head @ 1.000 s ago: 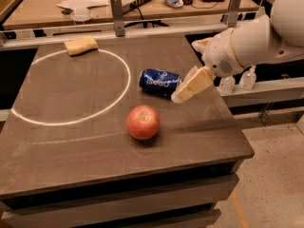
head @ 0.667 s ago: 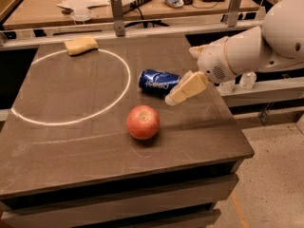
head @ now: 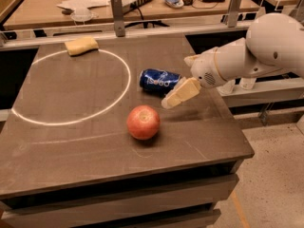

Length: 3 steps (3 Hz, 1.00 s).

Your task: Move pepsi can near sponge

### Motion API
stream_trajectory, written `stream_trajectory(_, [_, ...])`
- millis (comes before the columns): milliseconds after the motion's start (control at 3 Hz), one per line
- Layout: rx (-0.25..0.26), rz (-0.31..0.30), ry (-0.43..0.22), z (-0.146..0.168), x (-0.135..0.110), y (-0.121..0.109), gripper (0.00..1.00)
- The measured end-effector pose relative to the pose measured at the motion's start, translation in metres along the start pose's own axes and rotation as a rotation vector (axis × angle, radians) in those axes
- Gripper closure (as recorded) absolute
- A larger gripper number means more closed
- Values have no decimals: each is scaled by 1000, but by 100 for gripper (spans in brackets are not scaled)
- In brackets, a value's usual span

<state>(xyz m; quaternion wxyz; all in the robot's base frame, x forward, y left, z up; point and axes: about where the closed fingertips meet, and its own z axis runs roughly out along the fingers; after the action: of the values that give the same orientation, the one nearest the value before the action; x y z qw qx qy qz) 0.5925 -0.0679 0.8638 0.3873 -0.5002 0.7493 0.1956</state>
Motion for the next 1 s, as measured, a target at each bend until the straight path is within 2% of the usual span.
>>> stream_trajectory(333, [-24, 19, 13, 11, 9, -1, 25])
stream_trajectory(667, [-61, -12, 2, 27, 2, -9, 49])
stream_trajectory(1000, [-6, -24, -65, 48, -42, -53, 80])
